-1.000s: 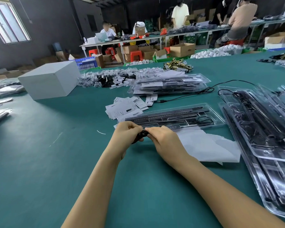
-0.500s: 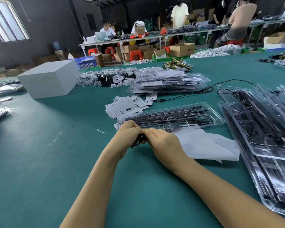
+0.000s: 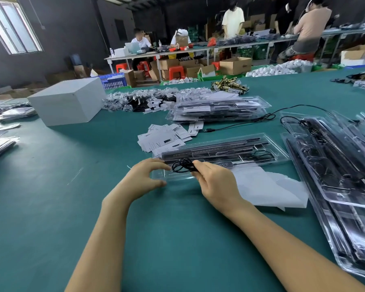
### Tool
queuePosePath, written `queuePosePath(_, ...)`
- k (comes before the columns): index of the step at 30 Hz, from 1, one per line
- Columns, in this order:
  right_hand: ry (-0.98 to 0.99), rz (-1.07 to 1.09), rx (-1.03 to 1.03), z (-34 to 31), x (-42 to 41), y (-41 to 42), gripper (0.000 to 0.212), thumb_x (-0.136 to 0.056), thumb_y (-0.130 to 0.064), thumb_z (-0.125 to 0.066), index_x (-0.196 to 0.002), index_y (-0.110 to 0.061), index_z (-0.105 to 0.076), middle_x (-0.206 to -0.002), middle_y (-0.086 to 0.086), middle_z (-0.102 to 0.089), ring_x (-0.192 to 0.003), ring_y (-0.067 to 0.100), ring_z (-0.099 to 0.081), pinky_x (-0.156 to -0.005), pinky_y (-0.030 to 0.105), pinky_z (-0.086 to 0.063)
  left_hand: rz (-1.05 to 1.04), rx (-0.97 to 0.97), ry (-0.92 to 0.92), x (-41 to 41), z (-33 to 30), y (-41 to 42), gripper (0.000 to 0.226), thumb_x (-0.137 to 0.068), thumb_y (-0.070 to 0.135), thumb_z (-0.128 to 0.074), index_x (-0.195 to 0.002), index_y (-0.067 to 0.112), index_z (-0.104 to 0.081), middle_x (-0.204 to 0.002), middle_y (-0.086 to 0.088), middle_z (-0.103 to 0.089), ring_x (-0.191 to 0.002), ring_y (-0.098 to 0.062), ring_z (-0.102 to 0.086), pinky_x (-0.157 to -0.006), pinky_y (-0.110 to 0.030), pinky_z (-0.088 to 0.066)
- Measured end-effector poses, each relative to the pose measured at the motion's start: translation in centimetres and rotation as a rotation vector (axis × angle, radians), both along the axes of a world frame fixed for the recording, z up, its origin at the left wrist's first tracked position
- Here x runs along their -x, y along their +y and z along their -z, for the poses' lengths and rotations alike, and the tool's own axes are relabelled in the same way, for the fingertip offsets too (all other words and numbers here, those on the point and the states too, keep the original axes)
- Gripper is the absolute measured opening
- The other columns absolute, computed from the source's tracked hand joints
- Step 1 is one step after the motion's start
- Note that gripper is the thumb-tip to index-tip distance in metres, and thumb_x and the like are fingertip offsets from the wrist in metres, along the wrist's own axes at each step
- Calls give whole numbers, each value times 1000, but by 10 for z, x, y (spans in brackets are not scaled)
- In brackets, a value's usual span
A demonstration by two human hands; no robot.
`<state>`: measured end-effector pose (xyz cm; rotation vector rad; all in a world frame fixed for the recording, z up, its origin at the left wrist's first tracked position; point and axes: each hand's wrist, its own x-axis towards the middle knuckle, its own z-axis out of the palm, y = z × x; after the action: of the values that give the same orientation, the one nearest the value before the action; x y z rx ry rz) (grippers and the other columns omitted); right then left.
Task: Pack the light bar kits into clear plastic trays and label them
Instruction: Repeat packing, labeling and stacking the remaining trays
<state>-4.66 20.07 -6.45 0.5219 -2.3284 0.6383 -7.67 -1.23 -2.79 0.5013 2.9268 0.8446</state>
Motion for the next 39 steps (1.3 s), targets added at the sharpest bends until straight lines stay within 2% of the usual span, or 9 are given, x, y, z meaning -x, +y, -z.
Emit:
queuePosePath(4,-142,65,150,1,7,11,13,-95,-16,-57,-94,-6,-64,-69,5,-61,-62,26,-52,-54,37,-37,-10,-16,63,5,13,-2,36,-87,21,-70,-121,31,-65,-136,8,-56,-140,-5,-31,-107,-16,-20)
queuePosePath(7,-187,94,259,0,8,19,16,-96,-18,-55,-89,-7,-64,-63,-1,-58,-56,16,-46,-53,24,-33,-24,-44,78,4,15,-4,30,-82,30,-75,-109,41,-69,-123,19,-62,-135,0,-38,-107,-21,-28)
queuePosePath(9,-209,110,301,-1,7,23,16,-96,-19,-55,-94,-8,-67,-65,-1,-61,-57,16,-48,-54,25,-33,-46,-91,66,2,15,-1,28,-77,34,-79,-100,47,-70,-116,24,-62,-131,2,-42,-103,-21,-31)
queuePosePath(14,-282,138,302,-5,5,25,18,-98,-24,-52,-100,-15,-67,-67,-3,-63,-62,17,-58,-60,31,-44,-99,-126,34,-2,16,3,29,-75,35,-79,-100,46,-71,-129,8,-62,-130,-1,-44,-107,-34,-37)
queuePosePath(21,-288,144,287,-10,3,23,20,-98,-23,-52,-107,-13,-67,-76,2,-69,-73,21,-62,-69,36,-49,-202,-15,180,-17,18,15,18,-84,36,-69,-100,42,-73,-108,24,-69,-104,-5,-60,-74,-19,-37)
queuePosePath(27,-376,152,442,-9,10,33,20,-98,-22,-52,-110,-14,-66,-80,4,-70,-76,24,-64,-72,35,-50,-174,119,351,-39,25,29,30,-80,56,-67,-104,41,-72,-106,20,-70,-99,-13,-63,-75,-20,-35)
queuePosePath(30,-412,178,474,-9,14,37,19,-98,-24,-51,-110,-20,-66,-78,2,-69,-77,23,-64,-71,32,-49,-174,69,437,-44,30,39,25,-81,49,-70,-102,36,-74,-94,12,-74,-93,-20,-65,-75,-22,-35)
queuePosePath(36,-388,303,488,-12,20,60,20,-97,-21,-52,-110,-16,-67,-78,0,-65,-79,27,-62,-62,31,-40,-133,-31,444,-44,30,79,22,-87,47,-63,-102,36,-74,-94,11,-74,-95,-18,-65,-81,-22,-36)
queuePosePath(39,-345,378,470,-10,20,71,22,-98,-21,-51,-111,-14,-67,-86,6,-69,-81,29,-60,-61,30,-34,-87,72,506,-44,33,99,28,-94,43,-52,-90,25,-73,-84,4,-73,-85,-23,-64,-81,-27,-34)
